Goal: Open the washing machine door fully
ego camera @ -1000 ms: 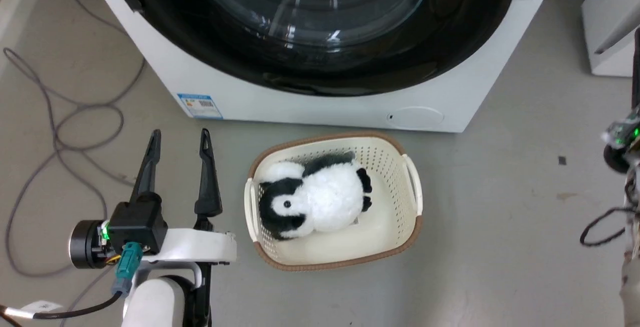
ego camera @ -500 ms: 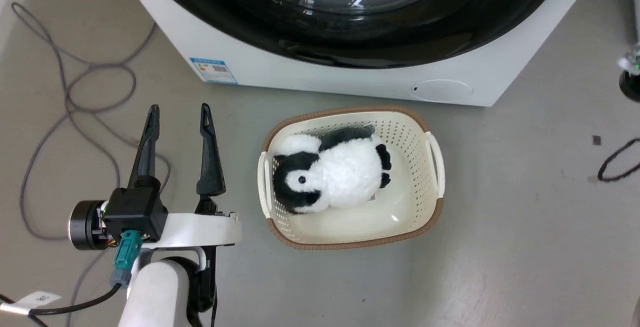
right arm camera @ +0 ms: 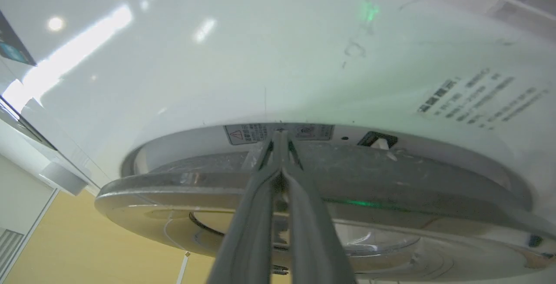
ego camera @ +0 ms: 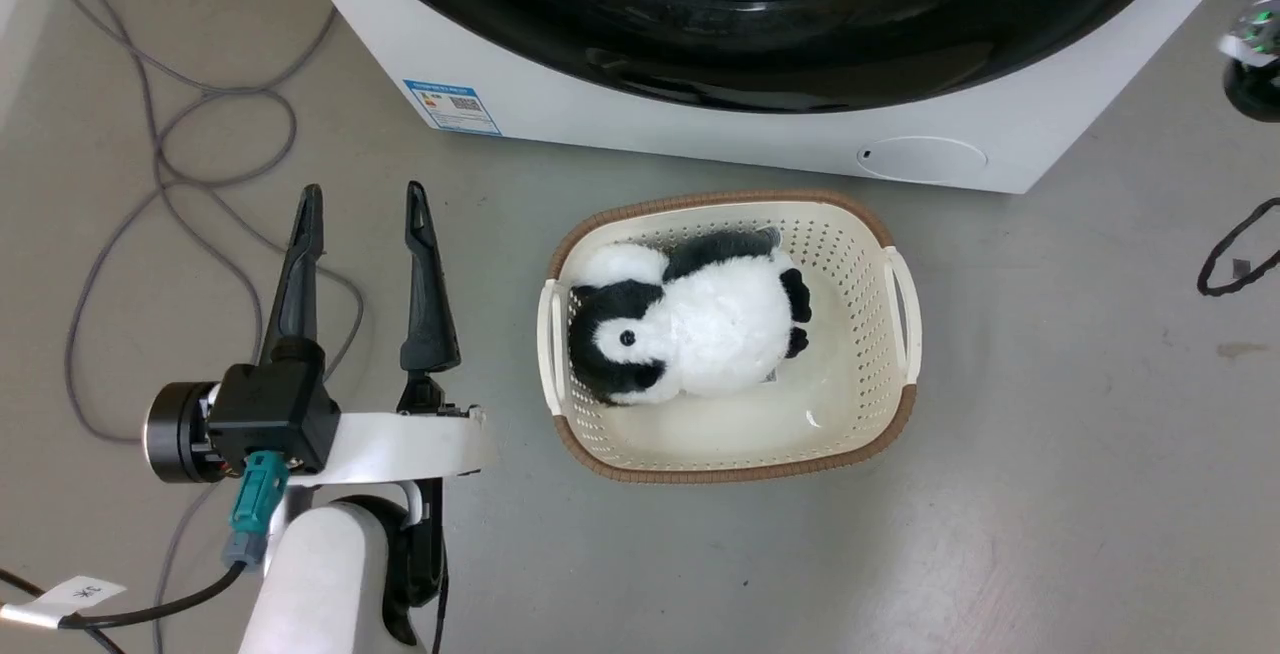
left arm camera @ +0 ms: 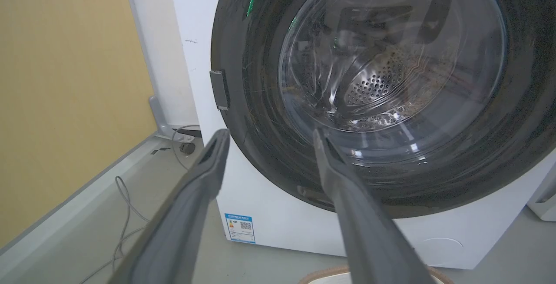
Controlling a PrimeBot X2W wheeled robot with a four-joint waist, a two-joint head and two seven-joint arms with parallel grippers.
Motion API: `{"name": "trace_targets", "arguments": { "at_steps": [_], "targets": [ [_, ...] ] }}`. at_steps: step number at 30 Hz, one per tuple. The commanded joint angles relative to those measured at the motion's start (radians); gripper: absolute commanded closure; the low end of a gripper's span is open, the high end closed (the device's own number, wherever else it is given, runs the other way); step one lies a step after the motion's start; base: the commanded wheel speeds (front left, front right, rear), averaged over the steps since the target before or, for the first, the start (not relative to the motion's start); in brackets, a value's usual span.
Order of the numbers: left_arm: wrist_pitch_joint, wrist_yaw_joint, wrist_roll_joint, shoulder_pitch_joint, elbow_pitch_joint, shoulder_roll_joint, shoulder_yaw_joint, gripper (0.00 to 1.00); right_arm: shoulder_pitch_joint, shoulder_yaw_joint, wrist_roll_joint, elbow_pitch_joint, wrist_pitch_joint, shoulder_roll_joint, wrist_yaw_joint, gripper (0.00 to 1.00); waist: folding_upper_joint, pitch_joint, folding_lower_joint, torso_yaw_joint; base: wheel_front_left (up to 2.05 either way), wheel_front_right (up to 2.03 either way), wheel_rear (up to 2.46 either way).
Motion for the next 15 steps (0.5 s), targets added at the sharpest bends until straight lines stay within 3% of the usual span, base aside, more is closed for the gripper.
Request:
{"name": "trace_targets", "arguments": {
  "at_steps": [1,15],
  "targets": [
    [-0.006,0.005,-0.004,-0.016,0.001,0.001,-0.002,0.00,-0.004,0.014,-0.002,-0.001,0.013,-0.005,0.001,1.00,0.0000,-0.003,-0.0001,0.002,0.00,0.00,0.00],
    [-0.006,-0.001,-0.001,0.001,0.015,0.001,0.014,0.00,0.070,0.113,0.006,-0.025,0.145,-0.011,0.001,1.00,0.0000,-0.041,-0.0001,-0.008,0.00,0.00,0.00]
  ]
}}
